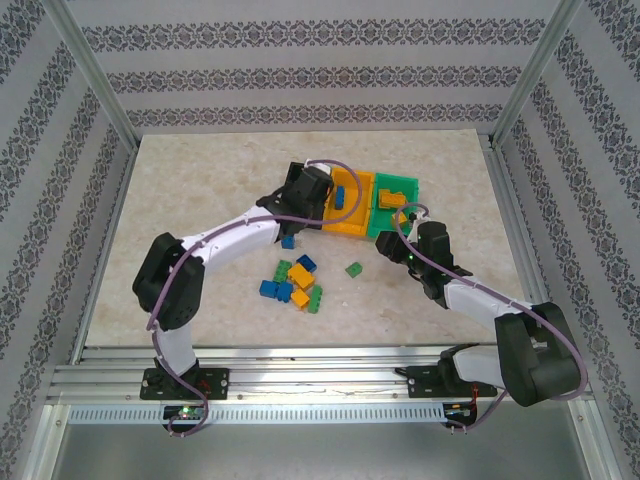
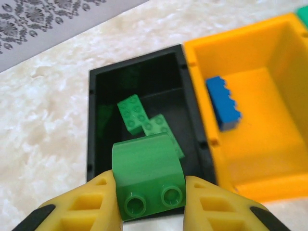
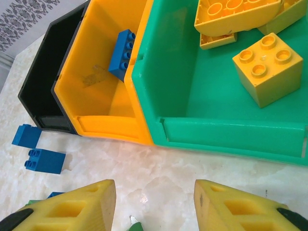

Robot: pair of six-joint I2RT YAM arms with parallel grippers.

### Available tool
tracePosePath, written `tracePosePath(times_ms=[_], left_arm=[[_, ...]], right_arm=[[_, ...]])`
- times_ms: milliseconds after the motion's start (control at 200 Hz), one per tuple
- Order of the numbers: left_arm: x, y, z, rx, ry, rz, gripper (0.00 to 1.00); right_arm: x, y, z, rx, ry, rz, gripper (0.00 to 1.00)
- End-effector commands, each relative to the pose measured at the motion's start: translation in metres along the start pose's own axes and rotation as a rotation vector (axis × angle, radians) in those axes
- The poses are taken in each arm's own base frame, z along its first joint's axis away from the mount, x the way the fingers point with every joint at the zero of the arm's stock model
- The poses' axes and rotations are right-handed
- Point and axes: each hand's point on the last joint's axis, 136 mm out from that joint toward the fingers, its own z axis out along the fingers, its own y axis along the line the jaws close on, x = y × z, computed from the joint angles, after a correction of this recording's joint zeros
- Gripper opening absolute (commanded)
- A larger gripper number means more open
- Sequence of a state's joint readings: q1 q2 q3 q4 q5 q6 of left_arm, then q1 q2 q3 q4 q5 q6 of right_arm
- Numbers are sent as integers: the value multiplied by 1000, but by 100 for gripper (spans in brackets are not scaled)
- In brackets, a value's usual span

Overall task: Sort the legos into containers by color
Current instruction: Place the lego in the container.

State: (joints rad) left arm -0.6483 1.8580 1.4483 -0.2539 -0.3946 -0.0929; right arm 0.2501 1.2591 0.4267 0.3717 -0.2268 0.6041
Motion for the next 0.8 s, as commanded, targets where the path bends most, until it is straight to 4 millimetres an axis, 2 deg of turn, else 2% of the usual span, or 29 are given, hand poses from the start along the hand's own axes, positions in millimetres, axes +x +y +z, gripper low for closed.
tracePosePath(times_ms=[0,40,65,120,220,395,565,794], left_arm=[[-14,11,18,-2,-6,-6,33],[-12,12,21,-3,18,-5,40],[-12,12,22,-3,31,-2,47],[-9,9,21,17,54,1,52],[-1,-5,14,104,66,-6,55],[15,-16,-4,200,79,-51,58],[40,-63,-34,390,63,57,61],[85,-135,-64,624,135,189,61]], right_arm=[[-6,0,0,-8,-18,3,47],[-6,0,0,-10,-19,3,47],[-6,1,-1,-12,-20,3,47],[-6,0,-1,-9,-21,1,47],[-7,0,-1,-7,-22,2,47],[-7,1,-1,-15,-22,6,47],[-10,-3,-5,-3,-34,12,48],[-10,-5,-4,-5,-30,24,48]])
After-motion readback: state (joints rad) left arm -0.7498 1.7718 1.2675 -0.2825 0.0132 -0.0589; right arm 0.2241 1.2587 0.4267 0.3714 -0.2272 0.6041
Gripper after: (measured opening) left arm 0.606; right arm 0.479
